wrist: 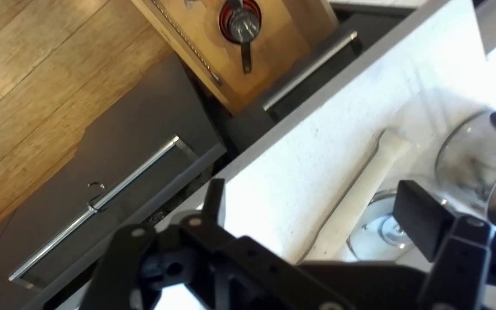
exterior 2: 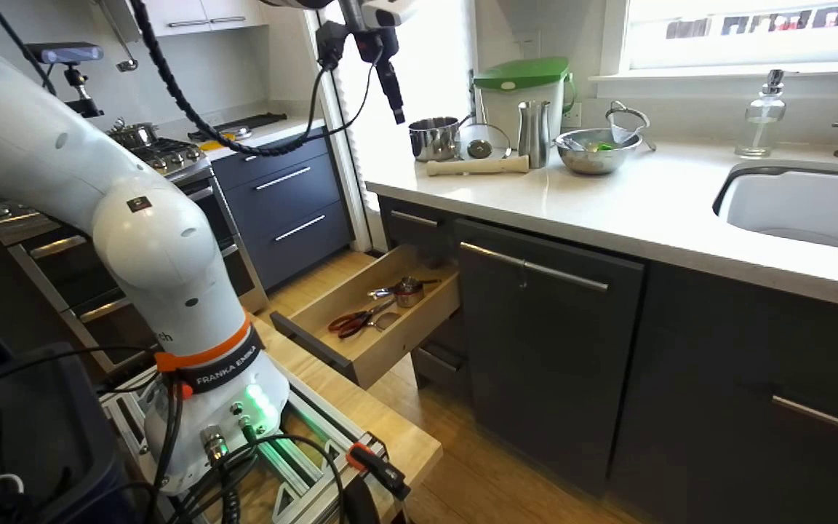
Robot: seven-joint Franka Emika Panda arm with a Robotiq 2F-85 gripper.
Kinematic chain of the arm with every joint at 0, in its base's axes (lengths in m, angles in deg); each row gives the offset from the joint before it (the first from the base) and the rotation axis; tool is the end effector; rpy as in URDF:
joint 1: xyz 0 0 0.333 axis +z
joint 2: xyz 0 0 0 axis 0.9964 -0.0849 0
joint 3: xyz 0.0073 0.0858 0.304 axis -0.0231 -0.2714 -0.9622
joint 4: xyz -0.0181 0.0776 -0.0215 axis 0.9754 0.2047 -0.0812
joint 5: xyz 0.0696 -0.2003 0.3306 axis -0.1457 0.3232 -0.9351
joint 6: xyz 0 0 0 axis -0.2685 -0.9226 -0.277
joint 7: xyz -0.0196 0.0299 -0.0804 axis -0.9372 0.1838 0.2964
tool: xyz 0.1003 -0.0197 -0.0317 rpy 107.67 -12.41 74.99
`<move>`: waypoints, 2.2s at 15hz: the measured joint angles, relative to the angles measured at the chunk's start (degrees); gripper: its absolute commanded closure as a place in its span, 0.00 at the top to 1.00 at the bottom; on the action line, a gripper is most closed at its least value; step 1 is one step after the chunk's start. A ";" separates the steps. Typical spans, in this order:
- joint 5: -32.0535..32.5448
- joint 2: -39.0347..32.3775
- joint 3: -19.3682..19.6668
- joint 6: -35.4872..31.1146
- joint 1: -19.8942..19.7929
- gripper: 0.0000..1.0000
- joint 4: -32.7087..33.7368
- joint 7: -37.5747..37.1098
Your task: Put the wooden thing into the drawer
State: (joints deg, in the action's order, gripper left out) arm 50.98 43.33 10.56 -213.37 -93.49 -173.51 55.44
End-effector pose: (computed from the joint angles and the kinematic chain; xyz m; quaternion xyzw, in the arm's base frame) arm 0.4328 -0.0006 0.5165 -0.9280 0.3320 -0.1271 0.1113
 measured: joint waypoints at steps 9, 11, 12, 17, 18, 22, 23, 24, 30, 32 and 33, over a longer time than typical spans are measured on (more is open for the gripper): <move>6.89 -10.20 -1.28 -7.65 -1.86 1.00 5.04 -15.00; 11.41 -12.35 -4.62 -8.42 -4.66 1.00 6.41 -23.82; 13.66 -14.34 -7.40 -9.49 -7.09 1.00 7.73 -28.25; 30.35 -26.45 -19.19 -8.72 -18.26 1.00 19.04 -50.17; 34.24 -28.98 -17.86 -6.92 -16.22 1.00 21.71 -54.28; 37.13 -39.60 -7.79 2.44 -0.92 1.00 33.02 -59.85; 37.18 -41.24 -6.94 3.23 0.67 1.00 34.72 -60.32; 37.21 -42.20 -6.55 3.64 1.33 1.00 35.76 -60.41; 34.55 -42.89 -1.81 0.67 4.97 1.00 36.65 -58.74; 29.30 -43.97 -0.46 -4.32 6.48 1.00 36.75 -55.95; 26.44 -44.79 -0.15 -6.64 6.95 1.00 36.91 -54.02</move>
State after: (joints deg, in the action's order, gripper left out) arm 77.41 -1.46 10.41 -220.01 -86.54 -136.60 1.42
